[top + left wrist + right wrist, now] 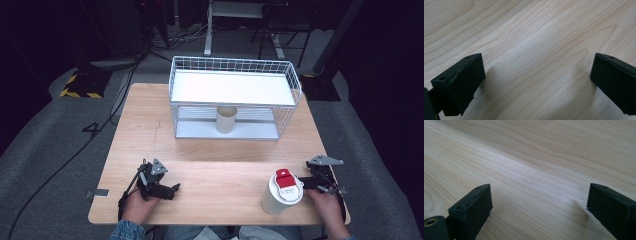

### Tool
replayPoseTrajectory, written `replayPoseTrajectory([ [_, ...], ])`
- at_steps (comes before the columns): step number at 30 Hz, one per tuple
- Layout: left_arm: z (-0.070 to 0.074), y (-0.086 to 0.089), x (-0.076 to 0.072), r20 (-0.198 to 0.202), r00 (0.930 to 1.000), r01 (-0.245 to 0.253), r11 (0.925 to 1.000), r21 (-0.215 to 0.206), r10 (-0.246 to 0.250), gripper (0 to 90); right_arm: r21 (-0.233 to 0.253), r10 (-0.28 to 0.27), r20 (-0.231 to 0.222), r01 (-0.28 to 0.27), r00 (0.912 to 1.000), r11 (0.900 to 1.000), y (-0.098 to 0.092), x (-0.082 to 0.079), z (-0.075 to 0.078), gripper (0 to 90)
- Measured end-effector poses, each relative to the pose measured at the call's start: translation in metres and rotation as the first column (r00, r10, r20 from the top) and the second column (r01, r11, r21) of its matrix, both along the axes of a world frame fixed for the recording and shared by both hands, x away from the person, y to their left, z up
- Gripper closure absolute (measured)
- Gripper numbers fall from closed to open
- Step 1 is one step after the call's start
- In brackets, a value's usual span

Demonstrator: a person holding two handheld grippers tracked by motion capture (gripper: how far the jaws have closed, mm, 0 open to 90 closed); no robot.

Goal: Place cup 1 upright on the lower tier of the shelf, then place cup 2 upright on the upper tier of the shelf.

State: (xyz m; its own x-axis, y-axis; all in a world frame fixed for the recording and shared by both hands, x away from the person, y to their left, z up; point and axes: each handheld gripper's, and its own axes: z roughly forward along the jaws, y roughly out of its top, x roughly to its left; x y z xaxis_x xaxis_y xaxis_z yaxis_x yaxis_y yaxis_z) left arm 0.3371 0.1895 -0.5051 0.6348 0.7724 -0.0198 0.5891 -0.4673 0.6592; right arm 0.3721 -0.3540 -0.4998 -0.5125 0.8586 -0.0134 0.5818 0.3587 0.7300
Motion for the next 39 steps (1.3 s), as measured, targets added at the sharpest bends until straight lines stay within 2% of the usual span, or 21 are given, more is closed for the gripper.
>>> replayPoseTrajectory([
  [10,0.0,0.0,0.0,-0.001,1.0,0.0,1.0,0.0,0.0,0.2,0.016,0.028,-0.001,-0.028,0.9996,0.999,0.0,-0.003,0.007,6.5],
  [15,0.0,0.0,0.0,0.001,1.0,0.0,1.0,-0.001,0.0,0.2,0.037,0.055,-0.001,-0.055,0.9985,0.998,-0.004,-0.01,0.014,6.5],
  [19,0.0,0.0,0.0,0.001,1.0,0.0,1.0,-0.001,0.0,0.2,0.035,0.079,0.001,-0.079,0.9969,0.996,-0.004,-0.016,0.021,7.3],
  [25,0.0,0.0,0.0,-0.001,1.0,-0.002,1.0,-0.002,0.002,0.3,0.049,0.113,0.005,-0.114,0.9935,0.992,-0.004,-0.03,0.035,7.5],
  [28,0.0,0.0,0.001,0.003,1.0,-0.008,1.0,-0.005,0.008,0.3,0.082,0.132,-0.015,-0.131,0.9911,0.988,-0.005,-0.037,0.039,8.8],
  [31,0.0,-0.001,0.001,0.003,1.0,-0.008,1.0,-0.005,0.008,0.3,0.117,0.141,-0.004,-0.139,0.9901,0.983,-0.007,-0.047,0.045,8.8],
  [39,0.0,0.0,0.001,0.003,1.0,-0.008,1.0,-0.002,0.008,0.3,0.119,0.162,0.017,-0.163,0.9867,0.979,-0.01,-0.071,0.056,8.9],
])
